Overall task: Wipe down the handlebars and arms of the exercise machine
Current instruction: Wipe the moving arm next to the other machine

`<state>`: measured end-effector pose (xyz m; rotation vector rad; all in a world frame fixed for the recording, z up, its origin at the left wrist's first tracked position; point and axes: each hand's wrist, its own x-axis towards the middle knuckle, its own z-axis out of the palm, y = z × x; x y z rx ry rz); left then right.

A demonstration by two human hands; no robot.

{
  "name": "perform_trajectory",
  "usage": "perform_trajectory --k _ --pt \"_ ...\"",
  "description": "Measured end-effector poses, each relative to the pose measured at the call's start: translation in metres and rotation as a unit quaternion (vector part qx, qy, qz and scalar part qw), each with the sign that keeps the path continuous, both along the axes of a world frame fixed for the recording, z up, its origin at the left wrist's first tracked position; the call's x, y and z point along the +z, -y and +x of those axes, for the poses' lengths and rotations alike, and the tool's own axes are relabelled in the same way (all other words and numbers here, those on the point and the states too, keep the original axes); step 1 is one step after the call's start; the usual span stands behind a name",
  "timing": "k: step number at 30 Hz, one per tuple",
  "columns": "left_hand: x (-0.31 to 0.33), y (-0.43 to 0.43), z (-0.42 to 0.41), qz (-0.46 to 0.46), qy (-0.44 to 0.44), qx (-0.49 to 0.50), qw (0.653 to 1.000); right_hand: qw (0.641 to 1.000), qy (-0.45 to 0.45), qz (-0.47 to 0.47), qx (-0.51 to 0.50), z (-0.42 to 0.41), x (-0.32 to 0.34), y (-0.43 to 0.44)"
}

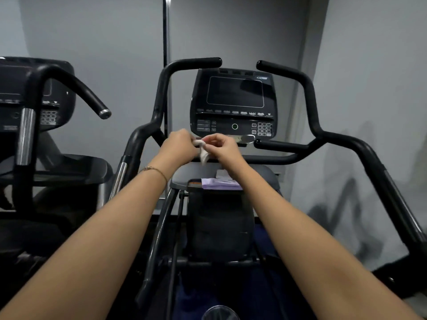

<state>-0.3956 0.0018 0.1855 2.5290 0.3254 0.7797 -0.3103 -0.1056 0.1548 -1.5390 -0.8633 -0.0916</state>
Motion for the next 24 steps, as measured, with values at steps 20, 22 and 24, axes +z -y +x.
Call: perform_trajectory --k 20,22,24 --pt "-0.241 0.062 0.126 -0.153 -0.134 -0.034 0.979 0.899 -0.005 -0.398 -0.182 0.095 -0.204 0.085" --pt "-0.275 0.066 0.135 -0.153 -0.165 -0.028 0.974 0.893 -0.019 -0.416 -0.172 0.105 -0.240 0.088" --pt "-0.307 0.069 0.144 -0.157 -0.184 -0.023 0.970 0.891 -0.020 -0.423 -0.164 0.116 -0.274 0.090"
